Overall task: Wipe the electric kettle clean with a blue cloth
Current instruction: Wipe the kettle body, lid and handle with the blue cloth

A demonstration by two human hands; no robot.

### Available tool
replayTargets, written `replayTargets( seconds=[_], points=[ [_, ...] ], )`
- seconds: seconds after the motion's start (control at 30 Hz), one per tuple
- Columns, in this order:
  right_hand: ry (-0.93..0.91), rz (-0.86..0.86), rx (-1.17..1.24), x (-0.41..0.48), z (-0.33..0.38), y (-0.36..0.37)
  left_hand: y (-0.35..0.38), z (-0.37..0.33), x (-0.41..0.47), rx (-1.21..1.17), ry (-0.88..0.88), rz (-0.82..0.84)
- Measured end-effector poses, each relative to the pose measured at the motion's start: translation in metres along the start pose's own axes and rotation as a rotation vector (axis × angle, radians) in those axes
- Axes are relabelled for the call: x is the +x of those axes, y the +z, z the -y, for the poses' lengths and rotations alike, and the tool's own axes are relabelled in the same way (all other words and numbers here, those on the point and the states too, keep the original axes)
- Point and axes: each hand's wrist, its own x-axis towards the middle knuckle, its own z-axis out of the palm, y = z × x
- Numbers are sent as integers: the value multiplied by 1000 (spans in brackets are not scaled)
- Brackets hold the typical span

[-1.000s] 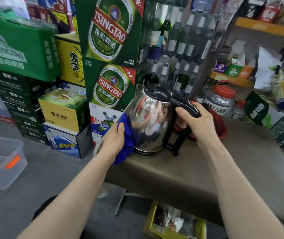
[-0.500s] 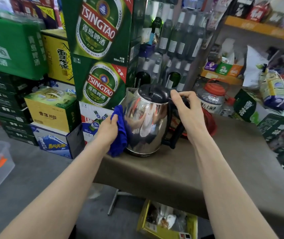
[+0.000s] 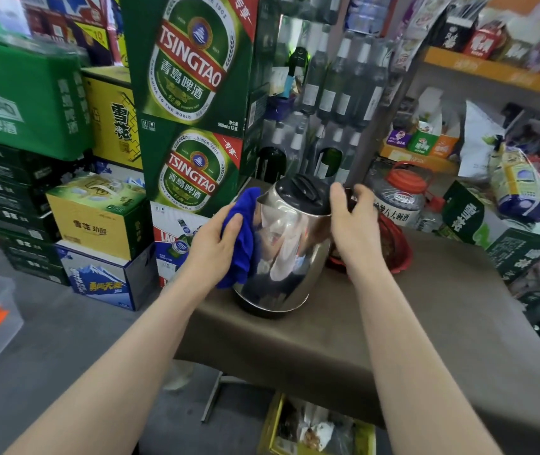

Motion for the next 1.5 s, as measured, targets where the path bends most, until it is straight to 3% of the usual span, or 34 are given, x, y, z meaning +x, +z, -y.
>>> replayTargets(
  seconds=[0.17, 0.27, 0.5, 0.67, 0.77, 0.9, 1.1, 1.23, 1.33, 1.43, 1.5],
  points=[
    [90, 134, 283, -18, -10, 14, -7, 42, 7, 83, -218, 57],
    [30, 213, 329, -8, -15, 6, -3, 56, -9, 74, -318, 77],
    [-67, 342, 272, 7, -18, -6, 6, 5, -6, -22, 40, -24],
    [-110, 351, 197, 5, -12, -13, 6, -8, 28, -29, -54, 14],
    [-142, 180, -39, -5, -2, -4, 3, -8, 30, -4, -55, 70],
    [-170, 114, -54, -29, 9, 18, -4, 1, 4, 11, -33, 59],
    [-184, 327, 33, 7, 5, -11, -5, 6, -20, 58, 89, 2],
    [-196, 472, 62, 19, 4, -26, 5, -2, 8, 31, -29, -64],
    [-142, 532, 49, 20, 6, -32, 10, 8, 35, 98, -162, -4],
    [-111, 402, 37, 7, 13, -29, 10, 32, 31, 169, -323, 109],
    [-140, 275, -89, -17, 20, -21, 6, 45, 16, 198, -334, 131]
  ],
)
